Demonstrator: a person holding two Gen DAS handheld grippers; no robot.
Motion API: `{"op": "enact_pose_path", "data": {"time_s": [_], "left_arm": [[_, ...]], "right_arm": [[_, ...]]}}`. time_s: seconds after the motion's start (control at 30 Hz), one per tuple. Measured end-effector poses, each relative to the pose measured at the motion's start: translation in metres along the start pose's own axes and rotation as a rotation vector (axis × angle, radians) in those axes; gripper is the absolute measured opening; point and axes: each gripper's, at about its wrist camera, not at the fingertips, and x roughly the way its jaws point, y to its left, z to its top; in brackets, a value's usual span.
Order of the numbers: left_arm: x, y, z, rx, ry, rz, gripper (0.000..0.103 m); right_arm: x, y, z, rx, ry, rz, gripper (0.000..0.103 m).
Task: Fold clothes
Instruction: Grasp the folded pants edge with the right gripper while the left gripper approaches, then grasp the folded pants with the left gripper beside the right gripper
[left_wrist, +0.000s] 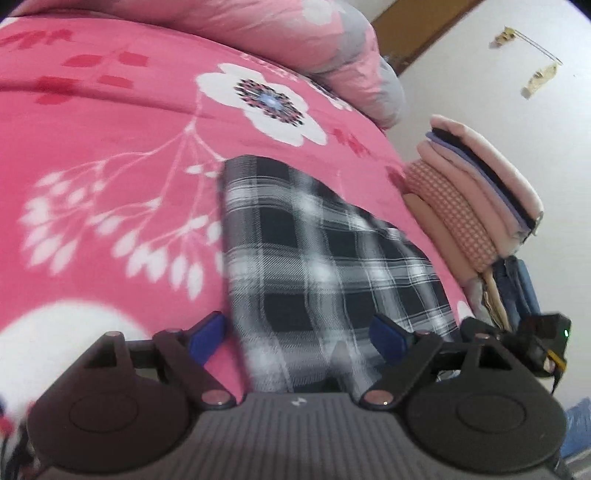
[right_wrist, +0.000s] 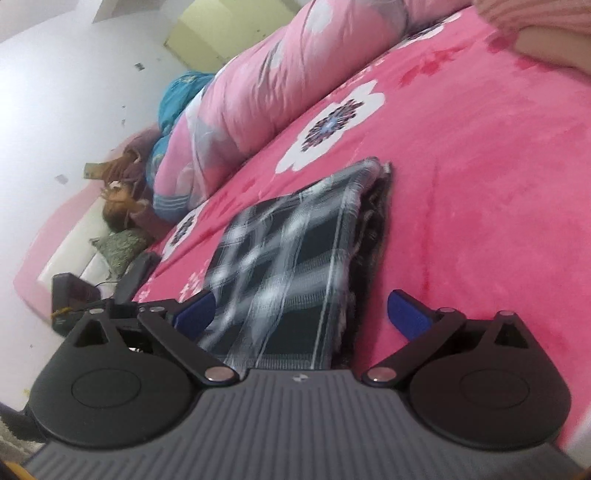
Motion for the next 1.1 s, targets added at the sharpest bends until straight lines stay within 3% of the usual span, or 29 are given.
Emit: {"op": "enact_pose_path", "data": {"time_s": [0.17, 0.3, 0.47, 0.53, 0.63, 0.7, 0.8, 1.1], "left_arm": [[0.024, -0.002, 0.021, 0.077, 0.048, -0.035, 0.081], [0.035, 0.007, 0.032, 0.067, 0.056, -0.091, 0.076], [0.050, 0.015, 0.044, 0.037, 0.051, -0.157, 0.074], [0.054, 0.017, 0.048, 0.022, 0.045, -0.169, 0.069], [0.059, 0.021, 0.052, -0.013, 0.032, -0.156, 0.049], [0.058, 0.027, 0.053, -0.057, 0.027, -0.146, 0.031], [0.052, 0.026, 0.054, -0.091, 0.009, -0.141, 0.021], [-0.014, -0.042, 0.046, 0.062, -0.165, -0.151, 0.016]], "right_arm": [[0.026, -0.011, 0.023, -0.005, 0.059, 0.081, 0.091], [0.037, -0.022, 0.035, -0.010, 0.099, 0.144, 0.081], [0.052, -0.035, 0.049, 0.031, 0.144, 0.192, 0.054], [0.059, -0.042, 0.054, 0.065, 0.153, 0.209, 0.047], [0.065, -0.045, 0.057, 0.086, 0.155, 0.225, 0.040], [0.064, -0.038, 0.056, 0.063, 0.139, 0.193, 0.036], [0.061, -0.025, 0.054, 0.021, 0.111, 0.134, 0.032], [0.014, 0.065, 0.044, -0.294, -0.061, -0.070, 0.028]]}}
